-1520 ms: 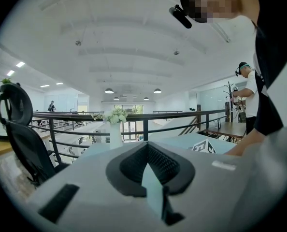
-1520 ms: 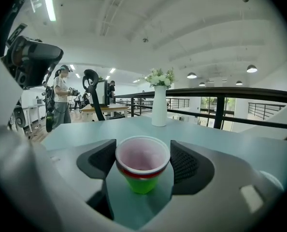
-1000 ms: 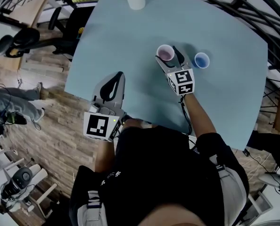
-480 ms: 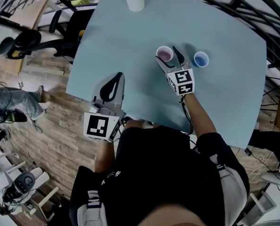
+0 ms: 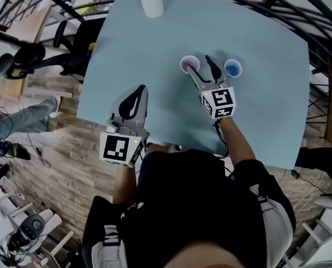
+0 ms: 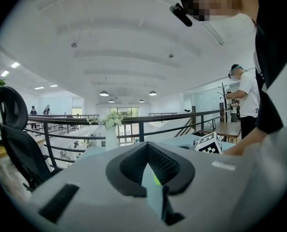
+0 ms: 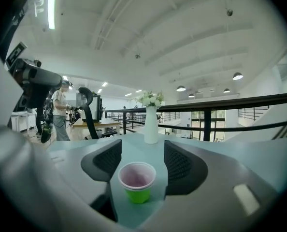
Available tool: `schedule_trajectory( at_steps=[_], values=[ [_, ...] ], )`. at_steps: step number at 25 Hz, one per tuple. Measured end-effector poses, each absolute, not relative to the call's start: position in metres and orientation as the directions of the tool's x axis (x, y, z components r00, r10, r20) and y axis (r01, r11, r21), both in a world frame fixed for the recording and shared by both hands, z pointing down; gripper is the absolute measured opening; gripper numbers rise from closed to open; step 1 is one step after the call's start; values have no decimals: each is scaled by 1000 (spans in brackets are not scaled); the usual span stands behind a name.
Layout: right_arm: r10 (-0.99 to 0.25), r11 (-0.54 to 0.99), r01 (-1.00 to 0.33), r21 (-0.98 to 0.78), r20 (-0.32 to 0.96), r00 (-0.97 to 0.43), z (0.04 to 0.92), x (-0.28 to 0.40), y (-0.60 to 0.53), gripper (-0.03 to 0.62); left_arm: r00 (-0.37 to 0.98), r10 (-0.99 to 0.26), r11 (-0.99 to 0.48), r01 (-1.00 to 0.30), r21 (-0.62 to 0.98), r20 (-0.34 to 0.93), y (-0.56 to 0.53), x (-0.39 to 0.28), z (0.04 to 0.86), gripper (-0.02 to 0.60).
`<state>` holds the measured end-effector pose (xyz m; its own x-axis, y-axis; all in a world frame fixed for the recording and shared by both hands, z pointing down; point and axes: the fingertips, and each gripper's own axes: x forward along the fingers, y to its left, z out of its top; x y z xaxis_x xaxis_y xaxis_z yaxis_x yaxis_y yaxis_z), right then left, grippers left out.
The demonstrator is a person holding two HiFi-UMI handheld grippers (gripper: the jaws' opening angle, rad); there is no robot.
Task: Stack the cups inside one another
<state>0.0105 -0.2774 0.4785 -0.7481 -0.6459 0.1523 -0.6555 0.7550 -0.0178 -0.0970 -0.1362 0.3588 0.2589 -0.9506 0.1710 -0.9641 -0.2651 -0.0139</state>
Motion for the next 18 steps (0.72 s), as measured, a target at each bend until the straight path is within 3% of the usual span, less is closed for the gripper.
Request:
schedule_trajectory(
  at_steps=[10,18],
  values=[
    [-754,656,-753,-46,15,-657,427,66,-248,155,377,-915,-380,-925,7,141,-151,-70,363,-8],
    [-827,561,-826,-54,23,-562,424,125,-217,84,491,-863,-492,-870,25,119,-168,-25,368,-8]
  ],
)
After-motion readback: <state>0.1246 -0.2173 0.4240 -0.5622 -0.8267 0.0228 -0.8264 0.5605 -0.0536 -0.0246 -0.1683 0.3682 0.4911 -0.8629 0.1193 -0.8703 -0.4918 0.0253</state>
